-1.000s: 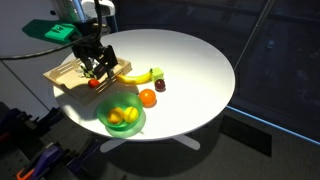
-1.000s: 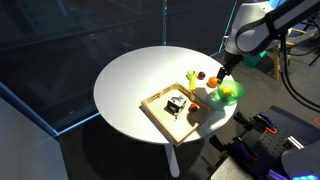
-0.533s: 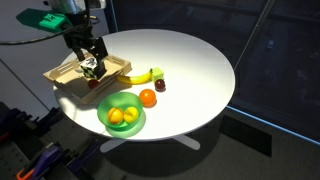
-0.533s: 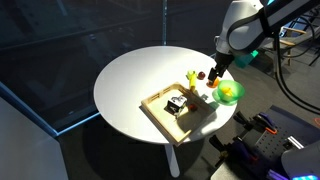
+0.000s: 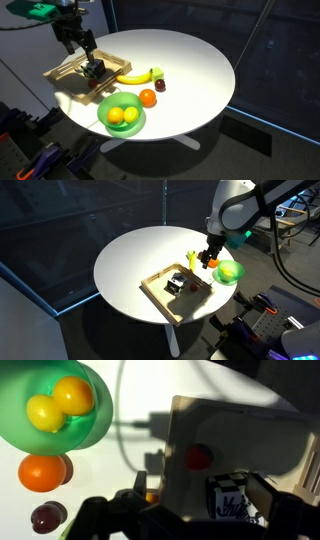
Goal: Put the yellow ball into the green bowl
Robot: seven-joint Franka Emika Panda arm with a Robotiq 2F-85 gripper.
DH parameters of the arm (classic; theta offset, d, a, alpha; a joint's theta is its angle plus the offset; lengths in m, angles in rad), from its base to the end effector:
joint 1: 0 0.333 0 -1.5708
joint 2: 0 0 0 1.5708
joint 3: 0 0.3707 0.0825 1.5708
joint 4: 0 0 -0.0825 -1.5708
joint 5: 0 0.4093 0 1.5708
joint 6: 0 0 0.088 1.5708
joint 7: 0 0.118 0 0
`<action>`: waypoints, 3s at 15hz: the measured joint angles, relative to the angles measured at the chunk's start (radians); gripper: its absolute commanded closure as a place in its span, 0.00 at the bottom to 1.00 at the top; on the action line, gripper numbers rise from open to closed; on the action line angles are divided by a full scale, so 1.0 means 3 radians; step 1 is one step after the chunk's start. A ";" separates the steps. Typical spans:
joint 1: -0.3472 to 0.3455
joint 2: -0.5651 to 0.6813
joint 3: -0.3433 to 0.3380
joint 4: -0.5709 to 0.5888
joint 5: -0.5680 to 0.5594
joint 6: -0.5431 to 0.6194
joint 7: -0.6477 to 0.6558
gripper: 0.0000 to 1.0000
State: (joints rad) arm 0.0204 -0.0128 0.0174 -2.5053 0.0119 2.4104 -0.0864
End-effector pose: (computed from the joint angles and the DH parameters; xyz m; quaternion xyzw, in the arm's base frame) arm 0.4686 0.0179 0.3037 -0.9975 -0.0574 0.0409 0.0047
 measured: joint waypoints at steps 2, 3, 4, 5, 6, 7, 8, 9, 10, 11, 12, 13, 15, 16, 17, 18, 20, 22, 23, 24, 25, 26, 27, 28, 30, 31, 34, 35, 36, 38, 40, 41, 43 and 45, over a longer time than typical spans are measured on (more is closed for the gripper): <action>0.0046 -0.0034 0.0042 0.0029 0.0007 -0.0125 0.0029 0.00; 0.0065 -0.0064 0.0062 0.0046 0.0019 -0.0209 0.0030 0.00; 0.0082 -0.0095 0.0078 0.0059 0.0033 -0.0282 0.0030 0.00; 0.0097 -0.0133 0.0094 0.0069 0.0047 -0.0351 0.0030 0.00; 0.0110 -0.0170 0.0106 0.0073 0.0057 -0.0407 0.0031 0.00; 0.0121 -0.0214 0.0119 0.0074 0.0060 -0.0457 0.0034 0.00; 0.0131 -0.0259 0.0131 0.0074 0.0063 -0.0497 0.0036 0.00; 0.0140 -0.0306 0.0139 0.0074 0.0065 -0.0532 0.0039 0.00; 0.0147 -0.0351 0.0148 0.0072 0.0066 -0.0563 0.0044 0.00; 0.0154 -0.0397 0.0155 0.0069 0.0067 -0.0585 0.0048 0.00; 0.0158 -0.0447 0.0162 0.0062 0.0067 -0.0599 0.0051 0.00; 0.0160 -0.0501 0.0167 0.0053 0.0068 -0.0609 0.0055 0.00; 0.0165 -0.0609 0.0172 0.0033 0.0073 -0.0624 0.0067 0.00; 0.0166 -0.0667 0.0173 0.0018 0.0075 -0.0626 0.0080 0.00; 0.0166 -0.0729 0.0174 -0.0002 0.0076 -0.0626 0.0094 0.00; 0.0166 -0.0790 0.0175 -0.0025 0.0076 -0.0626 0.0112 0.00; 0.0166 -0.0915 0.0176 -0.0074 0.0076 -0.0630 0.0154 0.00; 0.0166 -0.1035 0.0176 -0.0126 0.0076 -0.0643 0.0194 0.00; 0.0166 -0.1093 0.0176 -0.0151 0.0076 -0.0659 0.0218 0.00; 0.0166 -0.1146 0.0176 -0.0172 0.0076 -0.0687 0.0242 0.00; 0.0166 -0.1194 0.0176 -0.0192 0.0076 -0.0723 0.0276 0.00; 0.0166 -0.1236 0.0176 -0.0213 0.0076 -0.0758 0.0307 0.00; 0.0166 -0.1273 0.0176 -0.0230 0.0076 -0.0800 0.0339 0.00; 0.0166 -0.1305 0.0176 -0.0246 0.0076 -0.0840 0.0361 0.00; 0.0166 -0.1354 0.0176 -0.0283 0.0076 -0.0885 0.0410 0.00; 0.0166 -0.1373 0.0176 -0.0303 0.0076 -0.0901 0.0428 0.00; 0.0166 -0.1389 0.0176 -0.0327 0.0078 -0.0908 0.0447 0.00; 0.0166 -0.1383 0.0176 -0.0327 0.0078 -0.0908 0.0447 0.00; 0.0166 -0.1376 0.0176 -0.0327 0.0078 -0.0907 0.0447 0.00; 0.0166 -0.1375 0.0176 -0.0327 0.0078 -0.0907 0.0447 0.00; 0.0166 -0.1375 0.0176 -0.0327 0.0078 -0.0907 0.0447 0.00; 0.0166 -0.1375 0.0176 -0.0327 0.0078 -0.0907 0.0447 0.00; 0.0166 -0.1375 0.0176 -0.0327 0.0078 -0.0907 0.0447 0.00; 0.0166 -0.1374 0.0176 -0.0327 0.0078 -0.0907 0.0446 0.00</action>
State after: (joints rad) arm 0.0702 -0.4251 0.0701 -2.6035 0.0354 2.1382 0.0475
